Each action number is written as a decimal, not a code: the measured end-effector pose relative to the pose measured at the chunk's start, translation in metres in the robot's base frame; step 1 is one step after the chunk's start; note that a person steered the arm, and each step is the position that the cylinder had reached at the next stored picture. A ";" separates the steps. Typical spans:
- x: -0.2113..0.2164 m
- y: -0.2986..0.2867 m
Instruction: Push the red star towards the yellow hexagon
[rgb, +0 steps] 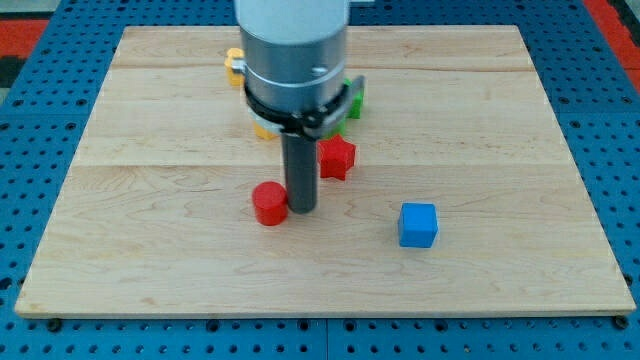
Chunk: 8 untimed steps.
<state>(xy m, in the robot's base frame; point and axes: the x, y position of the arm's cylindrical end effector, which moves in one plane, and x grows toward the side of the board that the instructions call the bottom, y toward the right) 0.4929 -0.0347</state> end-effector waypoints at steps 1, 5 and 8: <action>-0.043 0.022; -0.131 0.217; -0.096 0.169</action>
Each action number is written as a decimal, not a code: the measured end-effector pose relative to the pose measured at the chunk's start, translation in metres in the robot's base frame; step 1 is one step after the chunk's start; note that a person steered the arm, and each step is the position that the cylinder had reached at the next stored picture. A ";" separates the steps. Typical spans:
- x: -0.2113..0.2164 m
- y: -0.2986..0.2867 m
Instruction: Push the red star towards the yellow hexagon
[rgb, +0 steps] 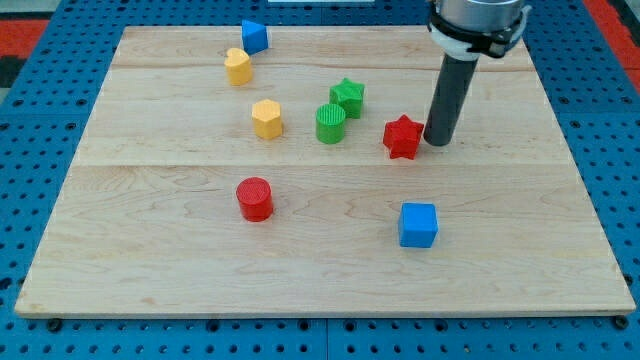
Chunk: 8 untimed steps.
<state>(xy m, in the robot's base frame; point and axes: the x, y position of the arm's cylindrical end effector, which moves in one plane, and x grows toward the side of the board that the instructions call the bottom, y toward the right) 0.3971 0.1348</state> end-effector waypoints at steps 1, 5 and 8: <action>-0.048 0.007; 0.019 0.002; 0.039 -0.075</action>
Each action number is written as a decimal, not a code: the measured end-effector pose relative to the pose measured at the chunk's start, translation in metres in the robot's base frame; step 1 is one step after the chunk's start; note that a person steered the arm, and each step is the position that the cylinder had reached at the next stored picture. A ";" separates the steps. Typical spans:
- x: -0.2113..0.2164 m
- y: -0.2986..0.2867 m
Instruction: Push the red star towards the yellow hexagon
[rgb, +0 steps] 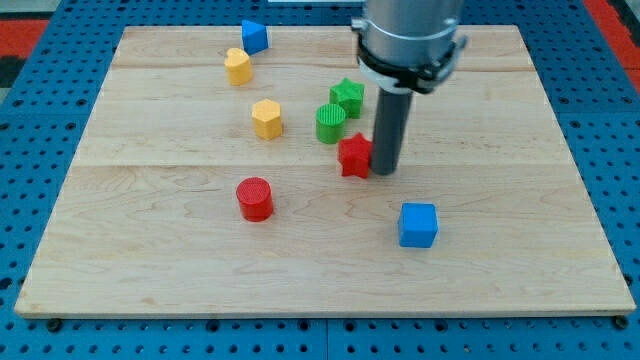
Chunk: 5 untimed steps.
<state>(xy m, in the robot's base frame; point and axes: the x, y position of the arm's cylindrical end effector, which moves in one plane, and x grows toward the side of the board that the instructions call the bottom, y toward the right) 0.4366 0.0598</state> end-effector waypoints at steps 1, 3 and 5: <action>-0.032 -0.003; -0.016 -0.017; 0.000 -0.036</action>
